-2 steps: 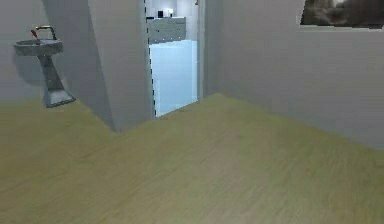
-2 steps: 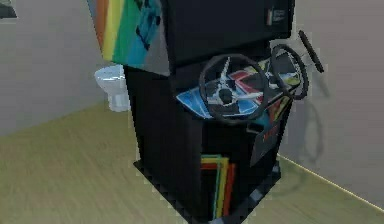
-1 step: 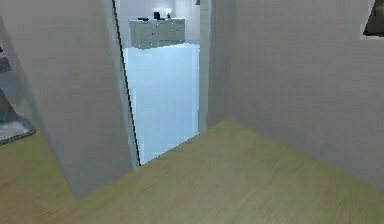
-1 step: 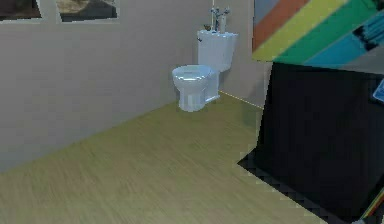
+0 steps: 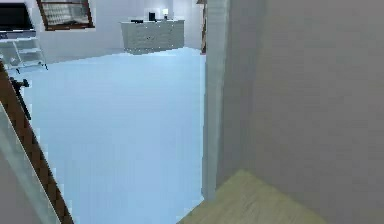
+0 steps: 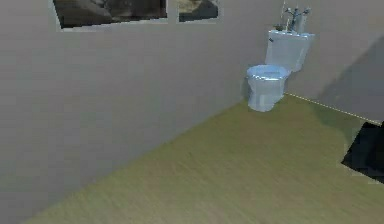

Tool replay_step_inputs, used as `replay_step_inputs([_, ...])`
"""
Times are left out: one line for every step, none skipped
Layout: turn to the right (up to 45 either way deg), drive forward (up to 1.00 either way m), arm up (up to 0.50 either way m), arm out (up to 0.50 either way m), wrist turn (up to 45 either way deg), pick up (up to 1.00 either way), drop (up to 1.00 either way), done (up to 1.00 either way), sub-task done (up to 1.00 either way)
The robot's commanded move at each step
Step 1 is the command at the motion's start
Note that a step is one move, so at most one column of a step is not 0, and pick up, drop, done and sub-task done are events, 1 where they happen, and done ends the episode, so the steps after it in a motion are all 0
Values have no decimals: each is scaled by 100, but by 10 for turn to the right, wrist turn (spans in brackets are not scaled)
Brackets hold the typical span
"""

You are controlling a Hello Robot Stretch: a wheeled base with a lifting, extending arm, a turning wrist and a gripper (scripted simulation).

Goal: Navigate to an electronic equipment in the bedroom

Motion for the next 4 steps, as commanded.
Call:
replay_step_inputs([0,80,0,0,0,0,0,0,0])
replay_step_inputs([-420,0,0,0,0,0,0,0,0])
replay_step_inputs([0,100,0,0,0,0,0,0,0])
replay_step_inputs([0,100,0,0,0,0,0,0,0])
